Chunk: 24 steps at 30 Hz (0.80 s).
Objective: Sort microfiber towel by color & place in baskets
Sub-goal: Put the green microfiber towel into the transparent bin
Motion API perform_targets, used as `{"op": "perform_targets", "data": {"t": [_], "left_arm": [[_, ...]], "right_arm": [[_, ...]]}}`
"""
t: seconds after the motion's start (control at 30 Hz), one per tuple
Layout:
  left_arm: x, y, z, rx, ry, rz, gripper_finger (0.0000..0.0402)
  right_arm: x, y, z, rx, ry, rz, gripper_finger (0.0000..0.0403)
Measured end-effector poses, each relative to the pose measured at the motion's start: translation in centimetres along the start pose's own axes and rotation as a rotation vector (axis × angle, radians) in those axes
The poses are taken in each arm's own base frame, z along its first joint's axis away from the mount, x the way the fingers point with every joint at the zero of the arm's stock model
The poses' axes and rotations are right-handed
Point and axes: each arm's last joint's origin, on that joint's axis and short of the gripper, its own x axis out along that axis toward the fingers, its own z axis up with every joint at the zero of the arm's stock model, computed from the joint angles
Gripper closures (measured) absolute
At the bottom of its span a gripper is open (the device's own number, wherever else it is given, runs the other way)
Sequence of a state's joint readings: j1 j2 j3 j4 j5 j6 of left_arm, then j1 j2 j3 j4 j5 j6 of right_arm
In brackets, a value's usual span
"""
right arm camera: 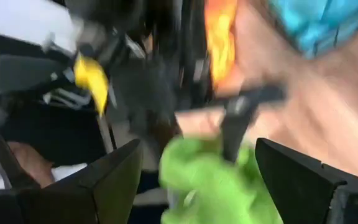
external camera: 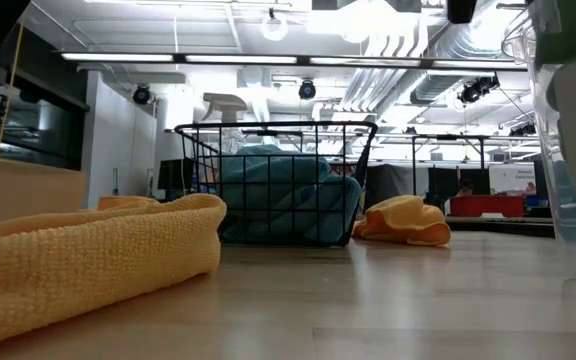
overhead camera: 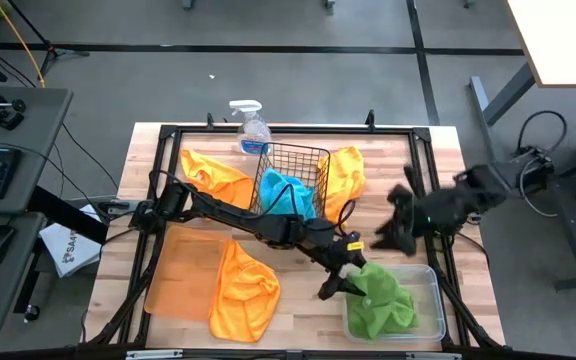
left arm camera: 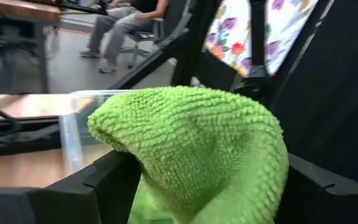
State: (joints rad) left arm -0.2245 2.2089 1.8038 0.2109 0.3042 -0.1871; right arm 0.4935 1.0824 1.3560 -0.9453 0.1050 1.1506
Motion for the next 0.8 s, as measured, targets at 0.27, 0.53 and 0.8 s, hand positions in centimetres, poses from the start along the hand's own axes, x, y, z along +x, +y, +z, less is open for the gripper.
{"op": "perform_targets", "data": {"t": [0.27, 0.53, 0.8], "left_arm": [[0.0, 0.2, 0.0, 0.086, -0.003, 0.042, 0.0122], [-0.1, 0.2, 0.0, 0.118, 0.005, 0.042, 0.0122], [-4.1, -0.3, 2.8, 0.152, 0.194, 0.083, 0.0122]], "right_arm": [[5.4, 1.0, -3.2, 0.091, 0.015, -0.235, 0.0096], [11.5, 0.7, -4.4, 0.097, 0.135, -0.396, 0.0096], [12.1, 1.1, -7.2, 0.102, 0.242, -0.439, 0.0096]]}}
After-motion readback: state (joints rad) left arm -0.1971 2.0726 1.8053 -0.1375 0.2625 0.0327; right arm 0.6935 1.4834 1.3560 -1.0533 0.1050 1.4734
